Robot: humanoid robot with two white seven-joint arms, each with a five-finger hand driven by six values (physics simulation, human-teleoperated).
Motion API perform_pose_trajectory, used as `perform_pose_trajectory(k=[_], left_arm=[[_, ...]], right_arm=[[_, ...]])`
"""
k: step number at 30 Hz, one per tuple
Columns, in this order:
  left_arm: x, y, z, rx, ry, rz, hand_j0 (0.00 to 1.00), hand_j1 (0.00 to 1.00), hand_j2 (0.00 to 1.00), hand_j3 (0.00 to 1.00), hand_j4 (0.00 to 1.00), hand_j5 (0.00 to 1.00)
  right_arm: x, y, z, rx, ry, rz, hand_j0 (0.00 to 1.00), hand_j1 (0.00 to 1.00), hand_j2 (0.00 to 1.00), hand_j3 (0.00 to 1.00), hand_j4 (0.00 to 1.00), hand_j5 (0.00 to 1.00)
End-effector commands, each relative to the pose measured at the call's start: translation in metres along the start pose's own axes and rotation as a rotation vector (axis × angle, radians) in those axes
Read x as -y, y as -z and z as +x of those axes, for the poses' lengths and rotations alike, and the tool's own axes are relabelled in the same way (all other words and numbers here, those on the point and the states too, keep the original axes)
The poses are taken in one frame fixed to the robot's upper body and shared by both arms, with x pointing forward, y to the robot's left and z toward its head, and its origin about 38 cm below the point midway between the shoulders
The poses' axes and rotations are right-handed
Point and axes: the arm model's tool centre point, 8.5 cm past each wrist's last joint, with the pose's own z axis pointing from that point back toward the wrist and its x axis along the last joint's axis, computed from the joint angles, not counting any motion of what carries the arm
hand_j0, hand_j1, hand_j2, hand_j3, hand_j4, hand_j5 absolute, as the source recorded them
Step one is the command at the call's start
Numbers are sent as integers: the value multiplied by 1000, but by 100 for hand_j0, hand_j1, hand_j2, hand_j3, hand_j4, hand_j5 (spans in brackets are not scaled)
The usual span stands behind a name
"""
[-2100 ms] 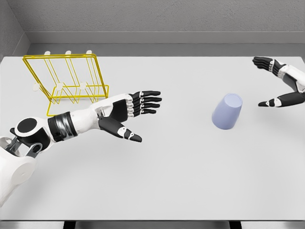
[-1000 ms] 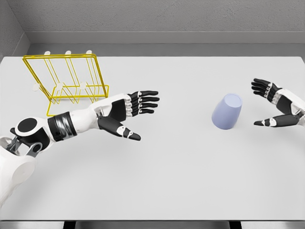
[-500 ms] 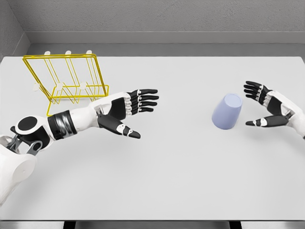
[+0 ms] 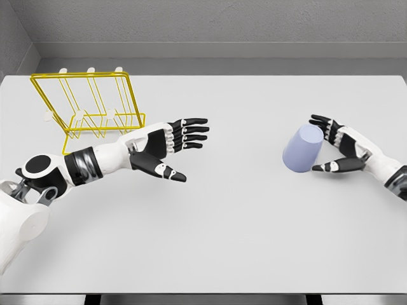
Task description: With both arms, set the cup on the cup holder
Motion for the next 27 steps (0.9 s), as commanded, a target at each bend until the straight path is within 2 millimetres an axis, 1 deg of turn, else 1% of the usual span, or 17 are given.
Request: perform_pose_trajectory(k=[1, 7, 16, 20, 27], left_arm=[[0, 1, -1, 5, -9, -1, 100, 100, 100, 100, 100, 100], [0, 1, -1, 5, -11, -1, 100, 100, 100, 100, 100, 100], [-1, 1, -1, 4, -10, 1, 100, 100, 100, 100, 100, 100], [-2, 0, -3, 2, -14, 5, 100, 100, 100, 100, 100, 100], [-3, 0, -4, 0, -18, 8, 100, 100, 100, 100, 100, 100]], right_arm=[[-2, 2, -2, -6, 13, 1, 100, 100, 100, 100, 100, 100], [-6, 12, 2, 9, 13, 13, 100, 100, 100, 100, 100, 100], [-9, 13, 0, 1, 17, 22, 100, 100, 100, 100, 100, 100], [-9, 15, 1, -6, 21, 24, 91, 91, 91, 91, 91, 91], [-11, 18, 1, -14, 23, 35, 85, 85, 85, 85, 85, 85]])
